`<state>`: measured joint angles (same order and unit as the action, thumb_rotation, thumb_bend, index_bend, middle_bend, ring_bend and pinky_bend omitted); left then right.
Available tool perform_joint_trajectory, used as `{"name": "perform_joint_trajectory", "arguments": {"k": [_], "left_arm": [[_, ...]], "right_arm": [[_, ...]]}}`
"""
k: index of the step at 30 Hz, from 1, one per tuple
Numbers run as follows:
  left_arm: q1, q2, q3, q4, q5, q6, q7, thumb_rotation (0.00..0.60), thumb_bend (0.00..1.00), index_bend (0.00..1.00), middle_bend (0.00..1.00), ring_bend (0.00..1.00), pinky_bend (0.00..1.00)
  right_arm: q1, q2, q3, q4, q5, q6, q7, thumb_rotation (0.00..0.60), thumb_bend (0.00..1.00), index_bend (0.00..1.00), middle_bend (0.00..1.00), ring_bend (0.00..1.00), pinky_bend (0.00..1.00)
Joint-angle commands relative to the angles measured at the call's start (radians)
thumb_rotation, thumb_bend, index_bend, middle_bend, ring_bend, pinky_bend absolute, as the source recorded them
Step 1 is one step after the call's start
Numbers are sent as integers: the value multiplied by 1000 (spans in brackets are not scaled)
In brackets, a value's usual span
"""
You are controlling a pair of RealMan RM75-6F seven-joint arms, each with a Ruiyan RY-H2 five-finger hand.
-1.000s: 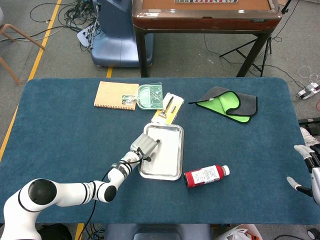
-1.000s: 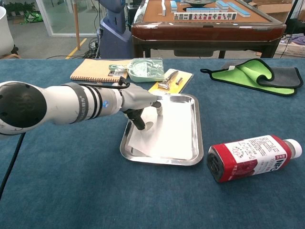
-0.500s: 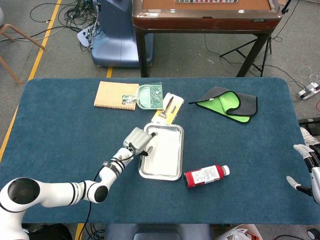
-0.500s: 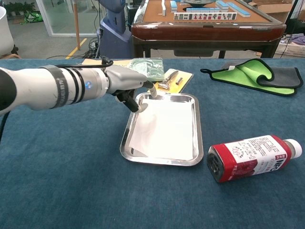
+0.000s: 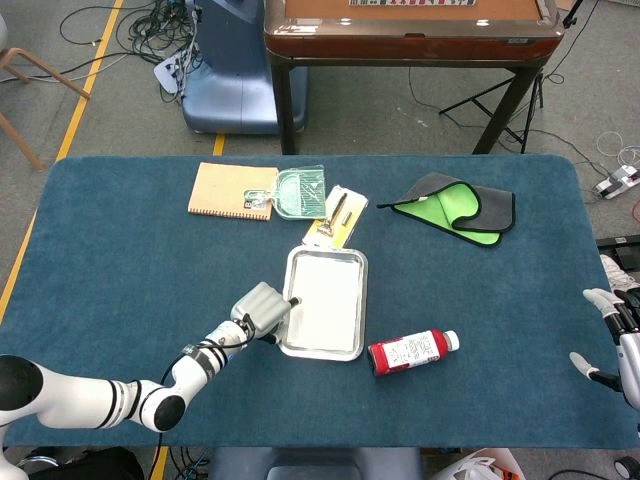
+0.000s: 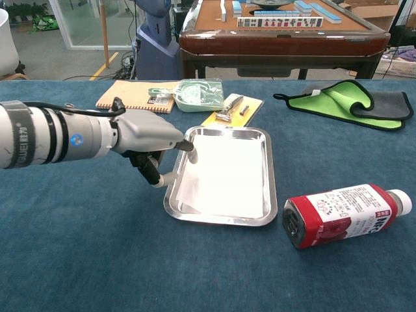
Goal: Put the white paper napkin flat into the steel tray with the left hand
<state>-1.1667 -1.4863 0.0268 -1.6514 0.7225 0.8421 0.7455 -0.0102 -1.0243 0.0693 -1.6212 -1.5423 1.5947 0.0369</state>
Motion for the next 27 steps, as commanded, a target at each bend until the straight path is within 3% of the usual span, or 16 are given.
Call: {"name": "perform_joint_trajectory", "arguments": {"k": [1,13,27], "left_arm": [[-1,22,22,-30,13,-8,16,354,465,203,985,918,992],[-6,48,58,-103,36,-19,26,353,465,215,987,919,992],[-18,27,87,-95,11,-23,50,355,466,215,987,919,992]], "right_arm": [[0,-1,0,0,0,-1,0,600,51,203,208,129,143],[-1,-6,-1,8,0,2,6,600,50,203,208,129,143],[-5,-3,-2,8,1,6,7,600,50,203,208,129,143]]}}
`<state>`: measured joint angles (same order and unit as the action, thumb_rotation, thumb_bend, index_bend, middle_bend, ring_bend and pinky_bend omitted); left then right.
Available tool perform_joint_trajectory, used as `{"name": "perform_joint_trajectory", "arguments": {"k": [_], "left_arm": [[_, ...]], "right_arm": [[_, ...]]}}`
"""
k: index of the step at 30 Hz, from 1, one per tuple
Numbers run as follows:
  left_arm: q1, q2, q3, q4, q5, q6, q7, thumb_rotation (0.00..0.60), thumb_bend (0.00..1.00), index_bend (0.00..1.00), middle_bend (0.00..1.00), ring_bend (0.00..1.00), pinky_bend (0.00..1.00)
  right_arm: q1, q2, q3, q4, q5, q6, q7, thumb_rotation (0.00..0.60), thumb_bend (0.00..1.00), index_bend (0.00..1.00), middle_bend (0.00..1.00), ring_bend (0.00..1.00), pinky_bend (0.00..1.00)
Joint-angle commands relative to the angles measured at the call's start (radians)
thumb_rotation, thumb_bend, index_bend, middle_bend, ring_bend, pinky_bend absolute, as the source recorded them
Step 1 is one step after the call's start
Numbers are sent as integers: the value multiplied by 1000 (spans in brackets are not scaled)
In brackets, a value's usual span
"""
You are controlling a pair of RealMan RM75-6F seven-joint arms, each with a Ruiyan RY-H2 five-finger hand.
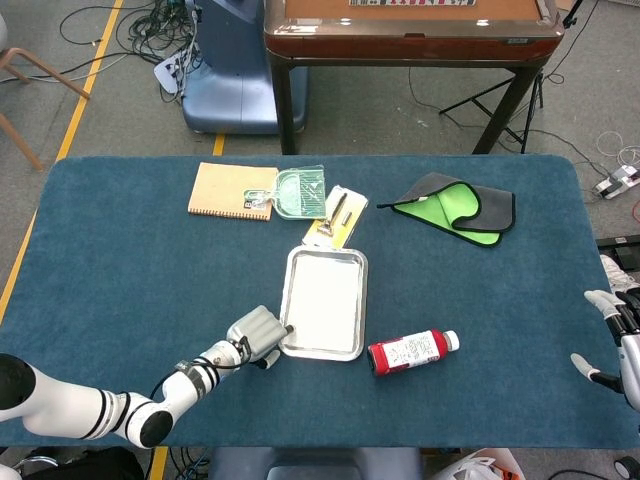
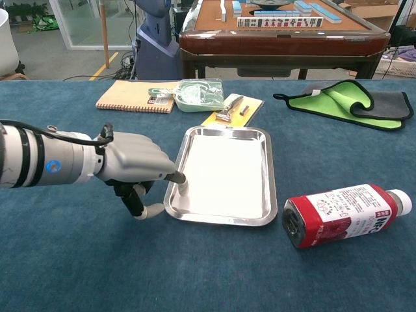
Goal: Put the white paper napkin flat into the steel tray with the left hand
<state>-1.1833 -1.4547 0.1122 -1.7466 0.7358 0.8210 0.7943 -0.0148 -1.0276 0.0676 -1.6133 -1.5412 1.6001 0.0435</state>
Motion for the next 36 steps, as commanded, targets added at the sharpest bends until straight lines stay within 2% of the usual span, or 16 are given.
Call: {"name": "perform_joint_trajectory", "arguments": {"k": [1,25,30,36], "left_arm": [[-3,-7,2,0,-4,-2,1,355,466,215,987,919,992],[3,-13,-8,3,12,27,-24,356,464,209,986,919,992],[28,16,-41,-21,43,28,-105,350,461,178,956,890,967],[92,76,-77,-36,112,74,-227,347,460,163,872,791,891]], "right_arm": [[0,0,0,0,0,0,0,600,50,203,208,129,143],[-9,5,0,-5,-1,13,0,600,50,203,208,129,143],[-9,8,0,-7,-3,14,-1,600,50,203,208,129,143],[-5,14,0,-13,-7,8,-6,600,51,203,208,129,143]]}}
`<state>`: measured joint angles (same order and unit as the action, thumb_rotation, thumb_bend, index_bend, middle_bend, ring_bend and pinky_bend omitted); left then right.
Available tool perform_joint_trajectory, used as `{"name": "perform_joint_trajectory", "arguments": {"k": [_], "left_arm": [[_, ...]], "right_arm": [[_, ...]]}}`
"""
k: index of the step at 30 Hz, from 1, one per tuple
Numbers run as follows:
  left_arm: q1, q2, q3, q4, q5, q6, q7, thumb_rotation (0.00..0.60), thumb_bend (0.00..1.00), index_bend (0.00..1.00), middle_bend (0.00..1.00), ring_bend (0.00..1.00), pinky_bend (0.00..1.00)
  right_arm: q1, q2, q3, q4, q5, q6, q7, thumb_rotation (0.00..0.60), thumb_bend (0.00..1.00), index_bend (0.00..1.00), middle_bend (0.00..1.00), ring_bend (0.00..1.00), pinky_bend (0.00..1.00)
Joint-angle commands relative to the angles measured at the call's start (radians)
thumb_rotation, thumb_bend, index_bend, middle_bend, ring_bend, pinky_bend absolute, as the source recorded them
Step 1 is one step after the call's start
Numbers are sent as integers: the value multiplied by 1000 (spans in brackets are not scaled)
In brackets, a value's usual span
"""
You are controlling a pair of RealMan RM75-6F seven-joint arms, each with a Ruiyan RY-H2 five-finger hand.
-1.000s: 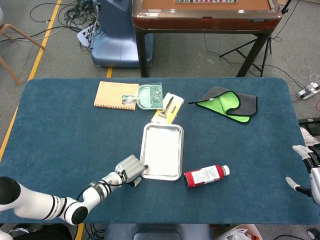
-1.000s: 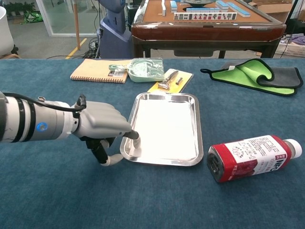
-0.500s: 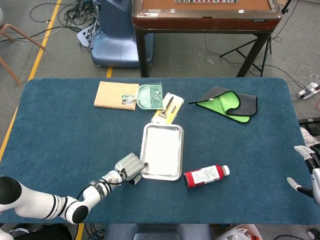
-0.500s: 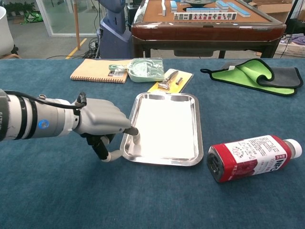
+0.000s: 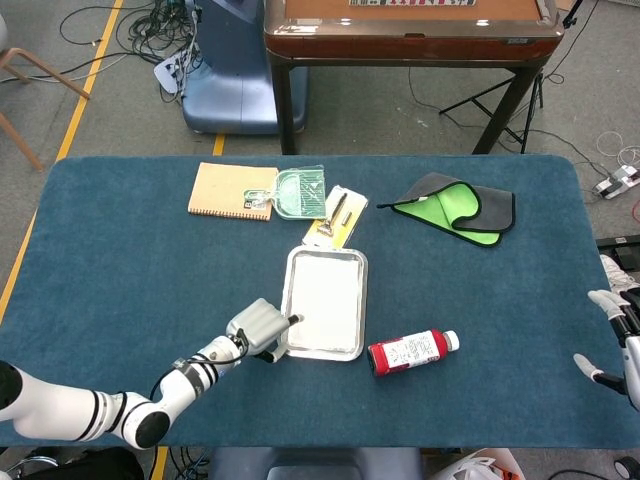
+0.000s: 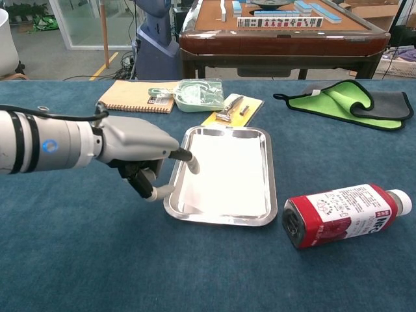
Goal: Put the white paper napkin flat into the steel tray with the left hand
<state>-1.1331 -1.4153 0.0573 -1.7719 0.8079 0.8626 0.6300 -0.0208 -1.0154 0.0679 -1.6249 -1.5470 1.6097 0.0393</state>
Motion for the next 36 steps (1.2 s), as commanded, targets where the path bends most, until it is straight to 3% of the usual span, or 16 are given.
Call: {"name": "perform_joint_trajectory", "arguments": {"k": [1,3,6,7,12,16,25,36], "left_arm": [[58,46,-27,-11,51,49,-84,348,459,162,844,761,883],[97,66,-35,-9,81,92,-128,391,459,162,794,708,877],[149,103,-33,-15,101,145,-166,563,458,163,692,610,855],[165,115,-32,-21,102,159,-177,595,458,164,645,571,828],[269,172,-36,-40,146,264,-261,600,457,176,507,457,615],[345,201,-22,-53,196,341,-290,600,448,190,440,378,500],[526,241,10,-97,292,543,-292,600,375,190,341,274,326],[704,270,42,-134,441,733,-238,600,332,186,271,207,222]], "right_arm": [[2,3,-1,-2,-2,-4,-5,600,50,203,208,129,143],[5,7,-2,-6,0,-12,-11,600,50,203,208,129,143],[13,13,-5,-13,-1,-29,-21,600,50,203,208,129,143],[16,15,-6,-15,-2,-35,-22,600,50,203,208,129,143],[37,27,-7,-11,-10,-67,7,600,51,203,208,129,143],[53,34,-7,-4,-18,-86,23,600,22,203,208,129,143],[77,44,-9,-3,-21,-119,30,600,21,203,208,129,143],[94,46,-16,7,-14,-150,41,600,33,203,205,121,143]]}}
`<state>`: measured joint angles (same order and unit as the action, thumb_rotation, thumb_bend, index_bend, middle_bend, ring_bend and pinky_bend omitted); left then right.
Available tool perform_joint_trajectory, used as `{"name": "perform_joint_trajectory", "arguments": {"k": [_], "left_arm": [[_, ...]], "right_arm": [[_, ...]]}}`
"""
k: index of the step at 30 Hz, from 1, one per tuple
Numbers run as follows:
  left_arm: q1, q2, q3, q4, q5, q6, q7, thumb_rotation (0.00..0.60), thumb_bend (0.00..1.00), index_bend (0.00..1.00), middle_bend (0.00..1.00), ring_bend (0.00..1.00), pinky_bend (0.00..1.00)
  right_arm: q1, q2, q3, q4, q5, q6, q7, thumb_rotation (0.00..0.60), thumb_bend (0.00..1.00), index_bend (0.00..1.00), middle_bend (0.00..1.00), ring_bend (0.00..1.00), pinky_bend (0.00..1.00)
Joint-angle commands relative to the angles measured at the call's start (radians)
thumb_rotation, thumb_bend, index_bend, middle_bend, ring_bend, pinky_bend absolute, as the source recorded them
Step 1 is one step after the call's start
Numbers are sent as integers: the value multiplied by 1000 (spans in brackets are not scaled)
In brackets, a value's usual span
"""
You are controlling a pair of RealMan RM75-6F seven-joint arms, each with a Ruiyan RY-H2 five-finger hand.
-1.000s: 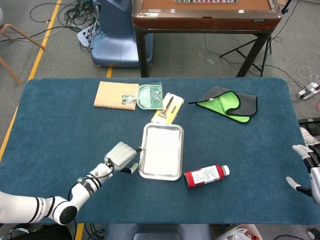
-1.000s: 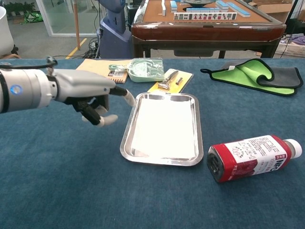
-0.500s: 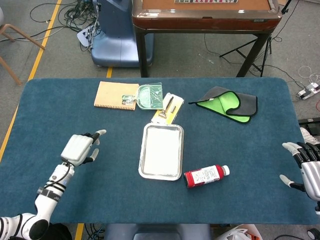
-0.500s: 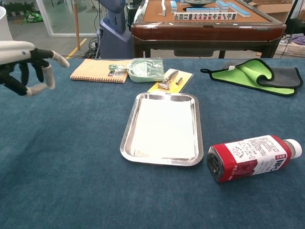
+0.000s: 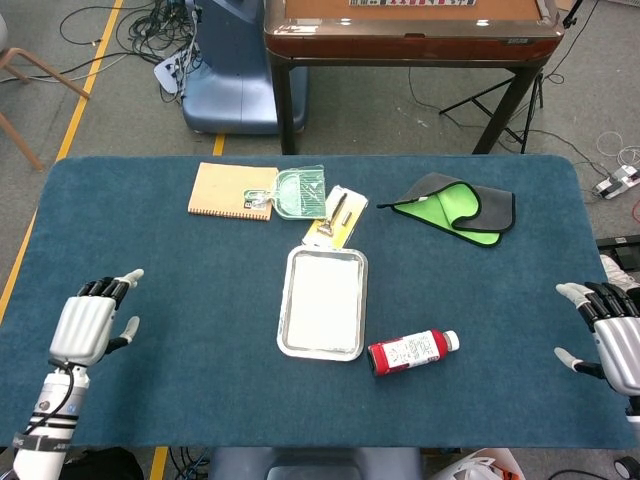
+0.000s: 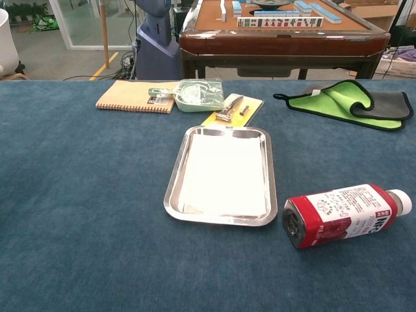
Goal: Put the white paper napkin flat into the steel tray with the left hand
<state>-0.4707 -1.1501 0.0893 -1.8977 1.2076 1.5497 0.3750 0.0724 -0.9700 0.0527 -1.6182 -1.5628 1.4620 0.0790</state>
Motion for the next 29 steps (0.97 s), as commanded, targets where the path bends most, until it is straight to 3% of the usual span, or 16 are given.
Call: {"name": "perform_joint_trajectory", "arguments": {"k": [1,10,29], "left_arm": [[56,4,13,-8,56,61,24,600,330,186,265,202,221],[167,-5,25,-17,165,148,54,600,328,186,239,192,196],[273,-1,-8,-28,215,119,77,600,327,186,239,190,196]], "right_arm": [[1,1,-1,1,3,-2,2,600,33,203,201,117,143],[14,1,-10,10,-28,-2,45,600,33,203,197,115,143],[56,-32,-31,50,-92,-19,37,600,33,203,197,116,143]]}}
